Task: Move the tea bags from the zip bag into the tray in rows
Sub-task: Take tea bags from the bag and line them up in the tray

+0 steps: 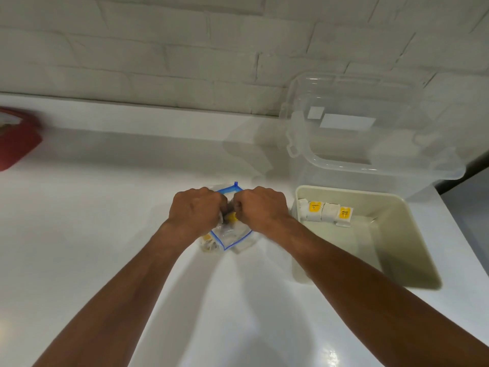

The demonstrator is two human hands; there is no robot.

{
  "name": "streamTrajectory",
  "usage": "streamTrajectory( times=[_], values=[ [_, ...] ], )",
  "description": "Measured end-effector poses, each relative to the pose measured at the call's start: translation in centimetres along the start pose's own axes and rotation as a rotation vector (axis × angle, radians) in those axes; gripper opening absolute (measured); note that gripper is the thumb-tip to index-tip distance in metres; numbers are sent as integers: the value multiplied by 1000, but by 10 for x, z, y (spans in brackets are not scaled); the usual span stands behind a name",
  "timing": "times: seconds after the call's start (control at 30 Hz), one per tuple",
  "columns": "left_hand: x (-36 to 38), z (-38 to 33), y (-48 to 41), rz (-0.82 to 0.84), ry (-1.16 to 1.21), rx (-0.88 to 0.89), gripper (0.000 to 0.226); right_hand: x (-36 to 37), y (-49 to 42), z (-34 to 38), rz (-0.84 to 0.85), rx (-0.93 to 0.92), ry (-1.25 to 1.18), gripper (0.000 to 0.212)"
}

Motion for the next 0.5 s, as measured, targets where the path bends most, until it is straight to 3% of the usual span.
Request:
streamTrajectory(
  times=[0.3,0.5],
  values=[
    [-13,16,0,-87,186,-19,12,-16,-2,-16,-68,110,-326,6],
    [-25,19,-3,-85,257,-14,11,-16,-3,-31,40,176,-608,3]
  ],
)
Point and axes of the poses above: each hand's wrist, its own y-axis away from the middle knuckle, its own x-axis out of the palm, z = x × y, the point moved 7 cm from there along -y, towards the middle knuckle, and after that the axes turned 10 degrees about -y, right-handed, at the moved point
